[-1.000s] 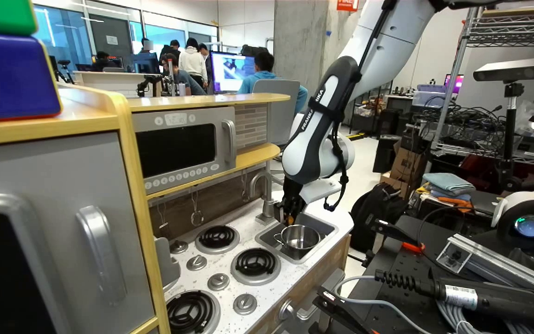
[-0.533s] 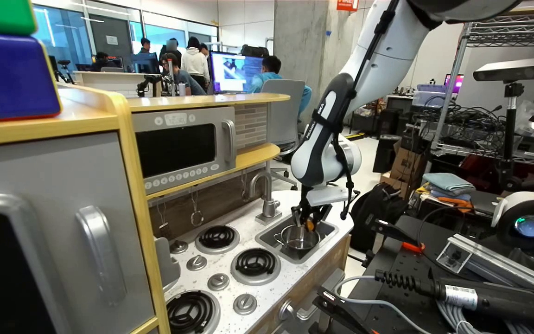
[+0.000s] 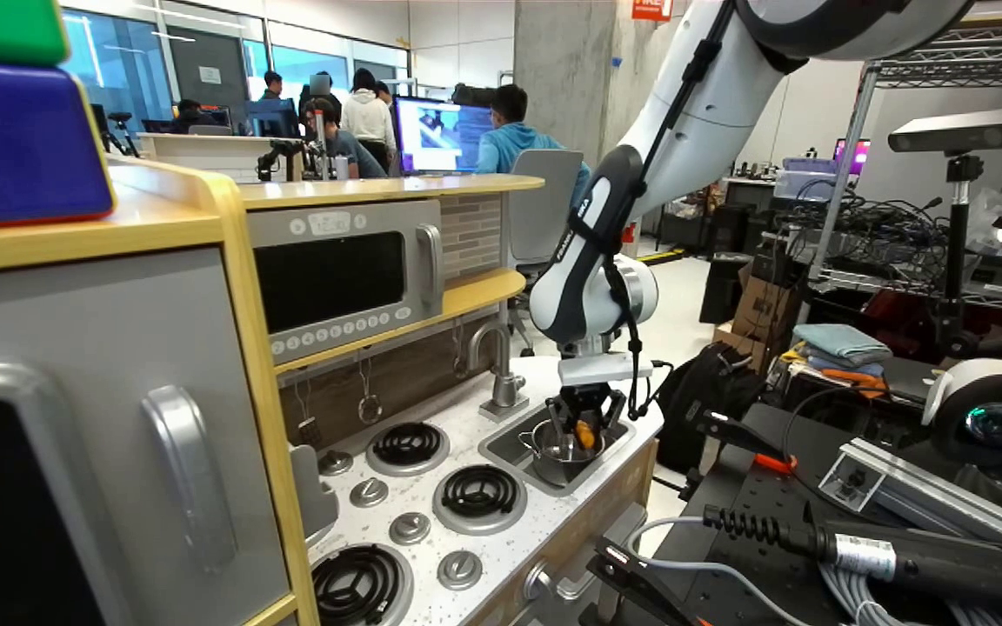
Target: Put the orange object in the silver pot in the sink
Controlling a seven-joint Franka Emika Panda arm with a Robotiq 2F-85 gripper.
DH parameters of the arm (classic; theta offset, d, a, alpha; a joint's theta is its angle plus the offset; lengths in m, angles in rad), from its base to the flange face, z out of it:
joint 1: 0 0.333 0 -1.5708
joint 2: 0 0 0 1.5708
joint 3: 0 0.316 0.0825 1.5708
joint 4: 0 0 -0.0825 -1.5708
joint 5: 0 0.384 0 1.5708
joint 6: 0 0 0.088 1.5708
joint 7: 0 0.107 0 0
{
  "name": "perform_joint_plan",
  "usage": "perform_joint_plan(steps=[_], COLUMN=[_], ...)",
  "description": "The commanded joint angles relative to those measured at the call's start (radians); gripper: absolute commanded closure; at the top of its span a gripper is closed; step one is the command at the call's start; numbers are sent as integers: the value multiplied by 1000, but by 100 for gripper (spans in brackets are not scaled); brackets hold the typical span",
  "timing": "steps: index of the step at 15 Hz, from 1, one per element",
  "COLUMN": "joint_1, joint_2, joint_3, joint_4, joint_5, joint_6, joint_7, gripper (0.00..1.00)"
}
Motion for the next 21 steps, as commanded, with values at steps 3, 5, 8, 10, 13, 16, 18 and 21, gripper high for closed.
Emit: perform_joint_plan(steps=[3,5,8,10,13,16,18,21], joint_1=[38,54,55,54,60,58,56,49], joint_2=[54,80,121,141,156,160,149,116], joint_3=[21,11,-3,-10,-17,-15,-13,3], joint_4=[120,154,199,223,243,249,229,191], joint_5=[55,55,55,55,52,51,52,63], joint_6=[-67,-81,-92,-86,-78,-67,-45,-15], joint_7=[42,69,104,121,138,132,124,108], gripper=[94,94,94,94,94,94,94,94])
